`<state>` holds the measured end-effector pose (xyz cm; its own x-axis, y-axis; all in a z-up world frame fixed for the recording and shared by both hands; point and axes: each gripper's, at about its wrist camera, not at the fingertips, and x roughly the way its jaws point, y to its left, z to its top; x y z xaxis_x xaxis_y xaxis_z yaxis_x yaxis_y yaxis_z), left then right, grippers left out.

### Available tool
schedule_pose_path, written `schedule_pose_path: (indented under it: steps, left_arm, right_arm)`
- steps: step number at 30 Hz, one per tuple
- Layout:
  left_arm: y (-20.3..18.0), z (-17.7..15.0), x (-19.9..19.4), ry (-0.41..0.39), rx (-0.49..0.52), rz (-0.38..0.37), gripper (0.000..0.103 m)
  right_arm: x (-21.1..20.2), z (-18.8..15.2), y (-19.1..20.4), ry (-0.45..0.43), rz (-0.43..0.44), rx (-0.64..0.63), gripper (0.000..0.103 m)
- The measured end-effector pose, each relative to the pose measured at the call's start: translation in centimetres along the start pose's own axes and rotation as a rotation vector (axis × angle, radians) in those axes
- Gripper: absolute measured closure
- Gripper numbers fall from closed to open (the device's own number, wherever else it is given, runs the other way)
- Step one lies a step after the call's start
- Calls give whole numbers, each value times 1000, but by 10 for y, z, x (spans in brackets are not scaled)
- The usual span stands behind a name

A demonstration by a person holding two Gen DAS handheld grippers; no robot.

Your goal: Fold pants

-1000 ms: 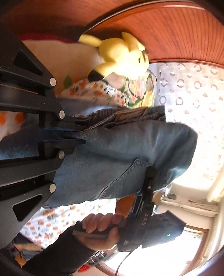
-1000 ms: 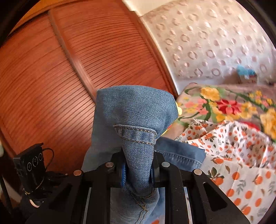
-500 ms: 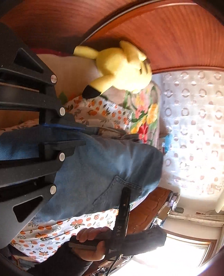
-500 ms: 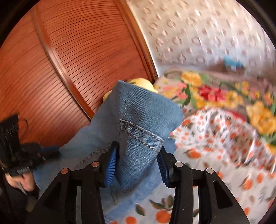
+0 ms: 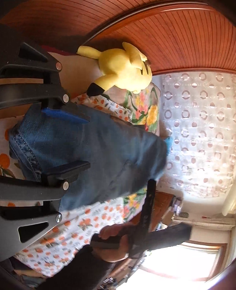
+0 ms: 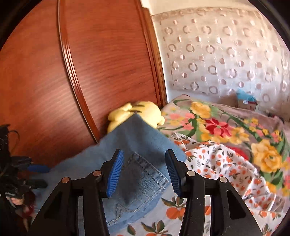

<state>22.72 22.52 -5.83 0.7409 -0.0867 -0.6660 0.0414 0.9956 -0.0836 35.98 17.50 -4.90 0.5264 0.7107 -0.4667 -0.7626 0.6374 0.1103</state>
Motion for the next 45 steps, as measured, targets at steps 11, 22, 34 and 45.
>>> schedule_pose_path:
  steps: [11, 22, 34, 45]
  left_arm:
    - [9, -27, 22, 15, -51, 31, 59]
    - [-25, -13, -8, -73, -81, -34, 57]
    - [-27, -29, 14, -47, -75, 55, 56]
    - [-58, -18, -14, -91, -82, 101, 56]
  right_arm:
    - [50, 26, -4, 121, -52, -20, 53]
    - [-8, 1, 18, 41, -7, 9, 53]
    - [-78, -30, 30, 37, -68, 17, 53]
    - [-153, -67, 44, 27, -139, 73, 53]
